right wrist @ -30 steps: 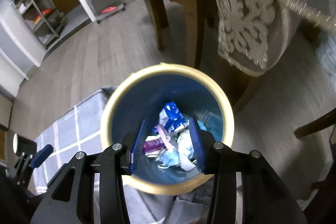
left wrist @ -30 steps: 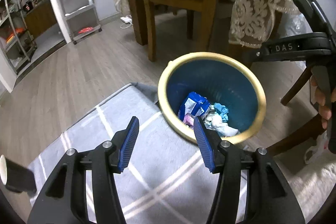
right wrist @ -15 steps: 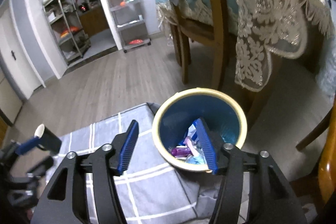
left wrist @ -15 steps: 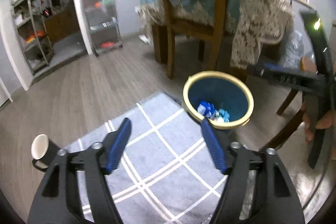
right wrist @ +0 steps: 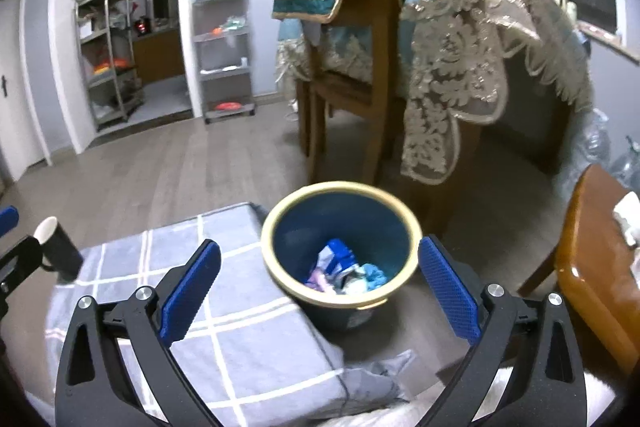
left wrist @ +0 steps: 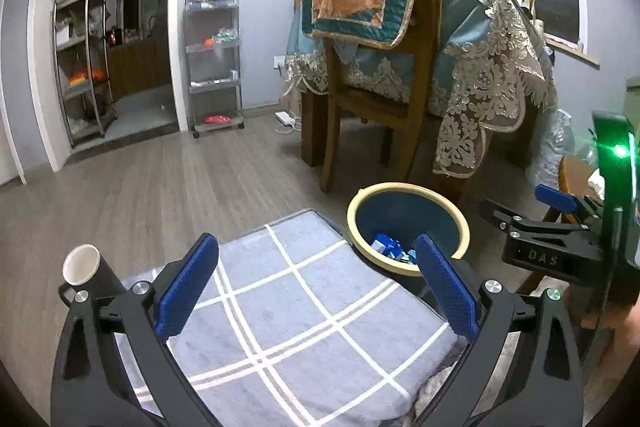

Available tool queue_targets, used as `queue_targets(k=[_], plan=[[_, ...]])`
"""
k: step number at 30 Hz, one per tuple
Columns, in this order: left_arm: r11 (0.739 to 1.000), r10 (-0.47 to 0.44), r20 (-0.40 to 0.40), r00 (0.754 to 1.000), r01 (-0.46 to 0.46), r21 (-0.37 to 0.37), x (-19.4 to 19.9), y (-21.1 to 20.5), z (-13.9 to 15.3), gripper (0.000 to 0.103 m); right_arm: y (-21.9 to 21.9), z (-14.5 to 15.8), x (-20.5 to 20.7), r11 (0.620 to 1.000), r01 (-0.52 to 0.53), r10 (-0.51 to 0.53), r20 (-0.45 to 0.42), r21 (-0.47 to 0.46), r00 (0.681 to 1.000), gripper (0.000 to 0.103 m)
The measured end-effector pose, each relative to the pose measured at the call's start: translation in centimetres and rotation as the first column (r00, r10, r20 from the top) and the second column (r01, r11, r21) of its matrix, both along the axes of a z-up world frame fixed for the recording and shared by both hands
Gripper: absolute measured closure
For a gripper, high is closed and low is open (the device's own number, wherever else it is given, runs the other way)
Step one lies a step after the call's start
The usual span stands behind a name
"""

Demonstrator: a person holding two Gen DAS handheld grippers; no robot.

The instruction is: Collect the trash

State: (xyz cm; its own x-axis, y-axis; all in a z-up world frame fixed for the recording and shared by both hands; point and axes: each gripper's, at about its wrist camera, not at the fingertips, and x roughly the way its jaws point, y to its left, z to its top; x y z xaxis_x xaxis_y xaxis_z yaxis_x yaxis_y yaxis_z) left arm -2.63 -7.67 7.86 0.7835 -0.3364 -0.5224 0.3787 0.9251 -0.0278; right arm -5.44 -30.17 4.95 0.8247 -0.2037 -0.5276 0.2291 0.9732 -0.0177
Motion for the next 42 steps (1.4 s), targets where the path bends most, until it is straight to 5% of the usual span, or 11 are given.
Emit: queue_targets(k=[23, 42], plan=[[0.994, -0.031, -0.017, 0.999, 0.033, 0.104, 1.0, -2.3, -2.5, 0.006, 0.4, -0.2, -0.2, 0.999, 0.023, -0.022, 0.026, -0.030, 0.999, 0.005], [0.995, -0.035, -0.010, 0.999, 0.036, 0.096, 1.0, -1.7, -2.6, 0.006, 0.3, -0.1, -0.1, 0.999, 0.024, -0.023, 0.027, -0.030, 0.999, 0.005]])
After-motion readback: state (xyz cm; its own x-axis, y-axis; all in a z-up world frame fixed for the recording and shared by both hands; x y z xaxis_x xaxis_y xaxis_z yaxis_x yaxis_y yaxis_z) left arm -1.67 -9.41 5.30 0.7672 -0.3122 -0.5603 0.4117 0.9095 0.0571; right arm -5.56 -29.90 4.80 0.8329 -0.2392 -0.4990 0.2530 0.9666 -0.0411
